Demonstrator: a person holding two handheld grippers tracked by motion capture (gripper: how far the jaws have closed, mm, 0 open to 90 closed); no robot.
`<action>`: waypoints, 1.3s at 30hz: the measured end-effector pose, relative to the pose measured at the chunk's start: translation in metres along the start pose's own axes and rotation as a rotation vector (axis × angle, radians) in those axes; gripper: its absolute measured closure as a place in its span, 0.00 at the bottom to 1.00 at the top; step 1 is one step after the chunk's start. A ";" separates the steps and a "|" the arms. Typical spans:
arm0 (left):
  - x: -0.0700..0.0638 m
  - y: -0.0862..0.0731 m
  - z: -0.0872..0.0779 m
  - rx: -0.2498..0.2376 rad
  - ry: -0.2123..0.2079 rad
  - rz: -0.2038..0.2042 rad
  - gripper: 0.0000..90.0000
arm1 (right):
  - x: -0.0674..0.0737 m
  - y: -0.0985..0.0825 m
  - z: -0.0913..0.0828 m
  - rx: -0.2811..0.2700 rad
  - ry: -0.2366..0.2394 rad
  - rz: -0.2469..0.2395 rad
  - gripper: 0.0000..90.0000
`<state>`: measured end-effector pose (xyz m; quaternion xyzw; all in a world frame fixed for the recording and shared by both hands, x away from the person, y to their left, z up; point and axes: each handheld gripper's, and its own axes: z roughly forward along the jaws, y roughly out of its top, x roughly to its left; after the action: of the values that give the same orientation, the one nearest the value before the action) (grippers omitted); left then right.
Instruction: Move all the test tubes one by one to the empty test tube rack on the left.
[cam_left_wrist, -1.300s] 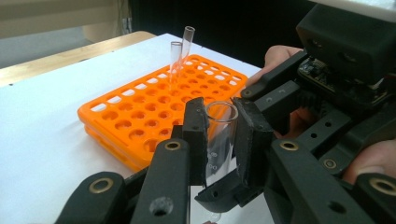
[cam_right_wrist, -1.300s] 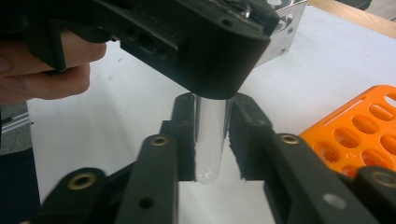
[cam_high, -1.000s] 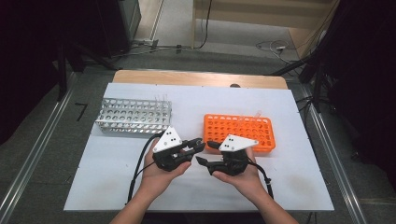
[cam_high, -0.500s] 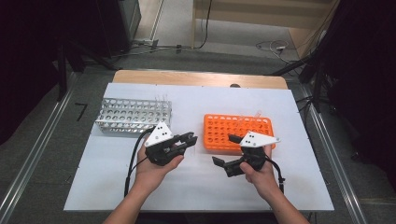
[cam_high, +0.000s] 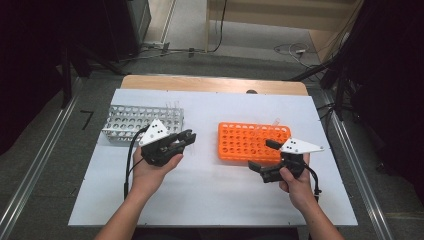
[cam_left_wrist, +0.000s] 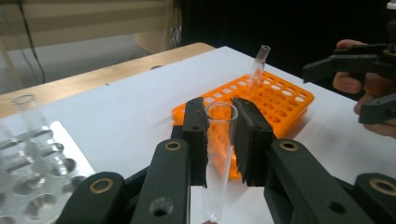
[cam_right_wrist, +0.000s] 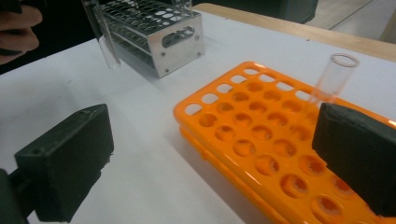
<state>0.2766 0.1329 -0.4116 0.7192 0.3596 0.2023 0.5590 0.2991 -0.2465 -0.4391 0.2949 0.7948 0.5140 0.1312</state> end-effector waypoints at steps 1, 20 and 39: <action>0.003 0.001 -0.001 0.001 0.008 0.000 0.85 | -0.003 -0.001 -0.002 -0.001 -0.004 0.001 0.00; 0.048 0.015 -0.014 -0.023 0.126 -0.017 0.85 | -0.034 -0.015 -0.019 -0.022 -0.066 0.049 0.00; 0.098 0.033 -0.004 -0.047 0.239 -0.057 0.85 | -0.038 -0.017 -0.020 -0.023 -0.072 0.068 0.00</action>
<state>0.3478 0.2049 -0.3900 0.6662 0.4390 0.2791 0.5343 0.3133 -0.2896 -0.4496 0.3387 0.7730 0.5163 0.1457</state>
